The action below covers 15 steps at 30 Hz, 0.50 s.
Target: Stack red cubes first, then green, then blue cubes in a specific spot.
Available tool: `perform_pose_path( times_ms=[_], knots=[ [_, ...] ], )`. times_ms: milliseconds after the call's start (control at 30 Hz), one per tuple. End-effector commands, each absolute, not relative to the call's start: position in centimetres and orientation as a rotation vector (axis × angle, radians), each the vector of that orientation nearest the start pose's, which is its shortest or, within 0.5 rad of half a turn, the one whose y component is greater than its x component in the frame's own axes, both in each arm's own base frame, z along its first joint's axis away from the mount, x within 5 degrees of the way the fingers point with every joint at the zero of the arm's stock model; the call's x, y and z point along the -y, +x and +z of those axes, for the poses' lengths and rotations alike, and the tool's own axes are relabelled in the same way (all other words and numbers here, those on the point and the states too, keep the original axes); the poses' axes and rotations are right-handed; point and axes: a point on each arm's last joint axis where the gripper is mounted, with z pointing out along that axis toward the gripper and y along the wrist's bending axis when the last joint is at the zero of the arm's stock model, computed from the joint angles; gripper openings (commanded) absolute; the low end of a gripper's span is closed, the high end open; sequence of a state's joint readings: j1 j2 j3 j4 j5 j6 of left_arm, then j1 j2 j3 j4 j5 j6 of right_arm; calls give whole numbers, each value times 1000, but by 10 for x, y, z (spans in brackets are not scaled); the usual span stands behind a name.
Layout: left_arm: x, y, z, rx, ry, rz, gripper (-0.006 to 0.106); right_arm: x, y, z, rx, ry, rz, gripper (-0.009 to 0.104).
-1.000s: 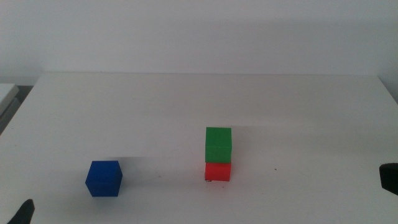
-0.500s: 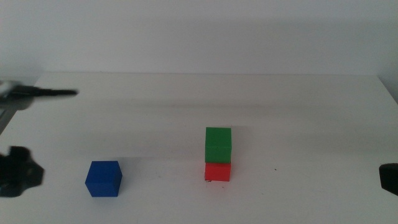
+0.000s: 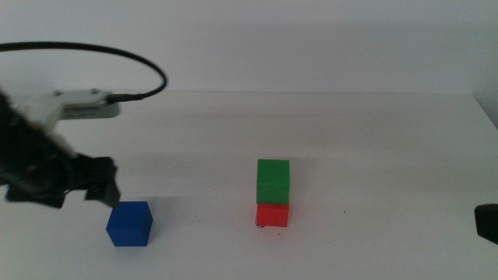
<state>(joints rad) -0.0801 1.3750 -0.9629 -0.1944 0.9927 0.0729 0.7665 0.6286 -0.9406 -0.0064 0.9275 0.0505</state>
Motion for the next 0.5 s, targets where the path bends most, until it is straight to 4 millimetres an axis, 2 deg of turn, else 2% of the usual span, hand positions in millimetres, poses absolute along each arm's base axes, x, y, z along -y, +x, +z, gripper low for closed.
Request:
perform_pose_path(
  times_ms=[0, 167, 467],
  knots=[
    [44, 263, 259, -2888, 103, -203, 94, -65, 69, 392, -1996, -736, 474, 82],
    [62, 285, 238, -2940, 137, -127, 94, -65, 69, 392, -1996, -736, 474, 82],
    [74, 306, 194, -2984, 156, -134, 94, -65, 69, 392, -1996, -736, 474, 82]
  ],
)
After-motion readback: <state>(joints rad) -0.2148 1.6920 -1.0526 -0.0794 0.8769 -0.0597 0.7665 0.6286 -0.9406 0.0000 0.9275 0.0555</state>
